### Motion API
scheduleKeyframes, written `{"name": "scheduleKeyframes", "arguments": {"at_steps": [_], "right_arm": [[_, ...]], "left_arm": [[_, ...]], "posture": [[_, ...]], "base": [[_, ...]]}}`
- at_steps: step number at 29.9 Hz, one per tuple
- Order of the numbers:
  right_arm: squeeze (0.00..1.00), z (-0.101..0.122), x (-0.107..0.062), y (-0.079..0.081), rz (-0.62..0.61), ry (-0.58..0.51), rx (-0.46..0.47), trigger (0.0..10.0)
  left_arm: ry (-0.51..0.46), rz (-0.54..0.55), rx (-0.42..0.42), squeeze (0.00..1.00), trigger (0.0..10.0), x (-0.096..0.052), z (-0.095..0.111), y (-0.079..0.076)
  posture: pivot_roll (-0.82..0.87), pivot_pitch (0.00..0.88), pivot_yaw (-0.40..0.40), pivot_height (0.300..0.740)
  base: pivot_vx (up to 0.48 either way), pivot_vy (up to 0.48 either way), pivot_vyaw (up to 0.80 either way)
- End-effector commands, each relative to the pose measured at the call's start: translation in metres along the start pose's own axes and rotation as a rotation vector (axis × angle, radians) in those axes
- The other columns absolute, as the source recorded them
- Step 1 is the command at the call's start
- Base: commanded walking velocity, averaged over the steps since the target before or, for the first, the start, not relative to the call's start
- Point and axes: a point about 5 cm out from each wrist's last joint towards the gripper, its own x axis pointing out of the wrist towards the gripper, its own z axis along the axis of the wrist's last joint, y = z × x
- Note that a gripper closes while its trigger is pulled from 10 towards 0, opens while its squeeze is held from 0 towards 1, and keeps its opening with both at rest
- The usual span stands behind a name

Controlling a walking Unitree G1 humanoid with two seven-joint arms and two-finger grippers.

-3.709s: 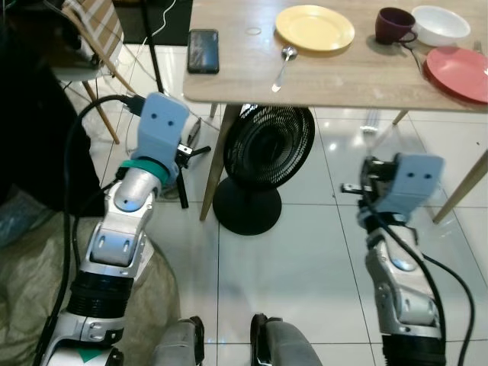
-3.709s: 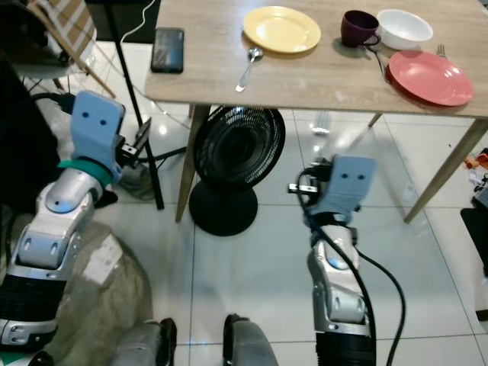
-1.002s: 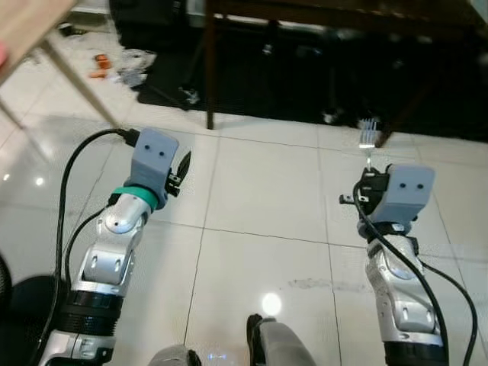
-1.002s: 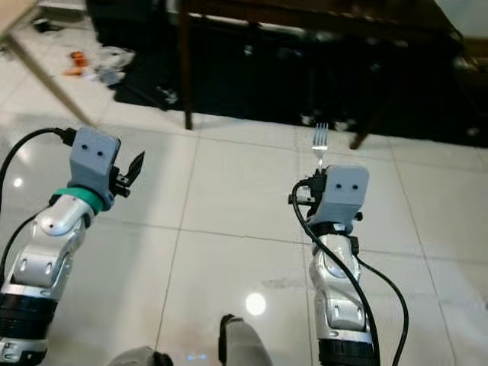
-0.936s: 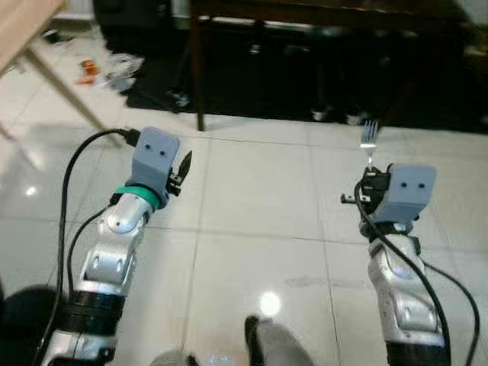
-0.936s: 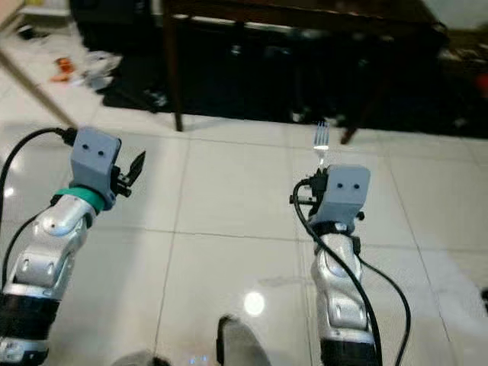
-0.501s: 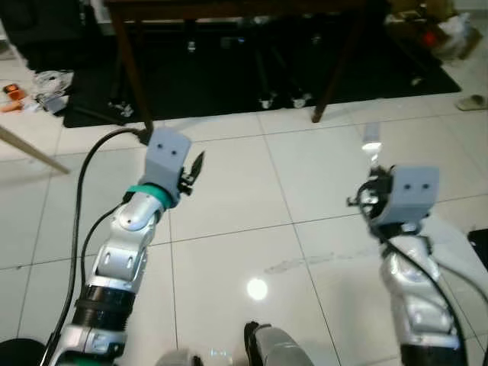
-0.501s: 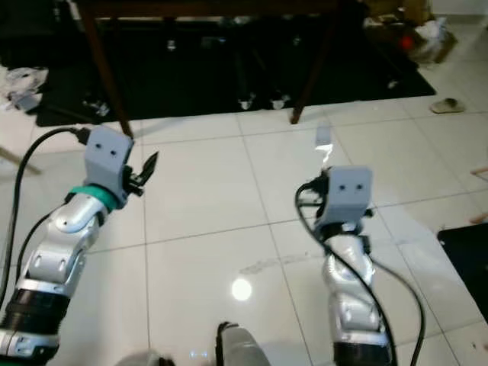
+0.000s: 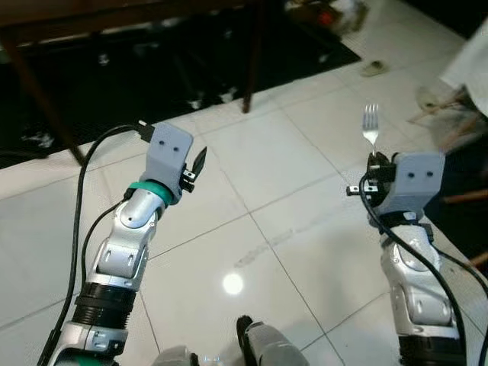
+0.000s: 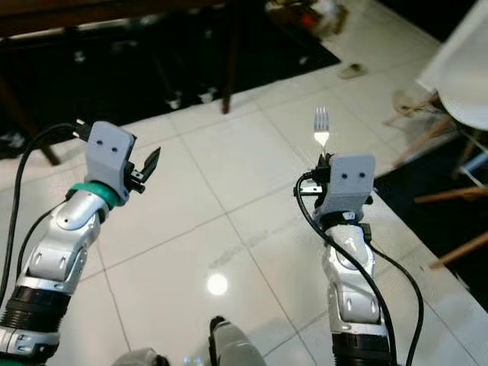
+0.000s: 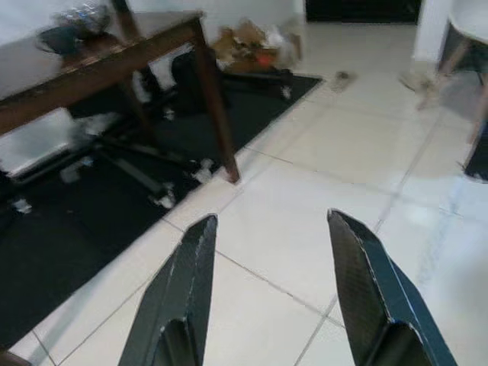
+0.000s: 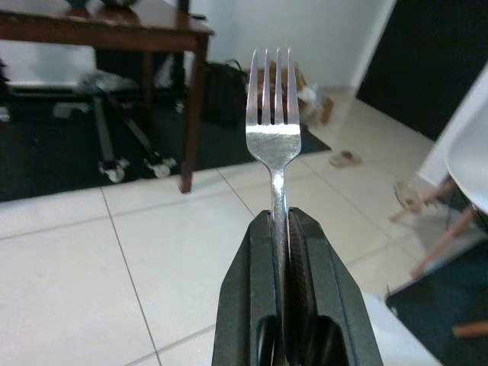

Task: Setting the table

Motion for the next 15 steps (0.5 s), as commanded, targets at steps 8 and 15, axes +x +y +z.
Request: {"name": "scheduleKeyframes", "arguments": {"at_steps": [8,15], "right_arm": [[0.0,-0.0006,-0.0017,-0.0009,-0.03,0.009,0.039,10.0],[0.0,-0.0014,-0.0004,-0.0007,-0.033,0.013,0.04,10.0]], "left_arm": [[-0.01,-0.005,0.007,0.0,10.0,0.0073,0.0009,-0.0043],[-0.013,-0.004,0.007,0.0,10.0,0.007,0.0011,-0.0045]], "posture": [[-0.03,0.062,0.038,0.74],[-0.03,0.063,0.036,0.74]], "base": [[0.48,0.0,0.0],[0.48,0.0,0.0]]}}
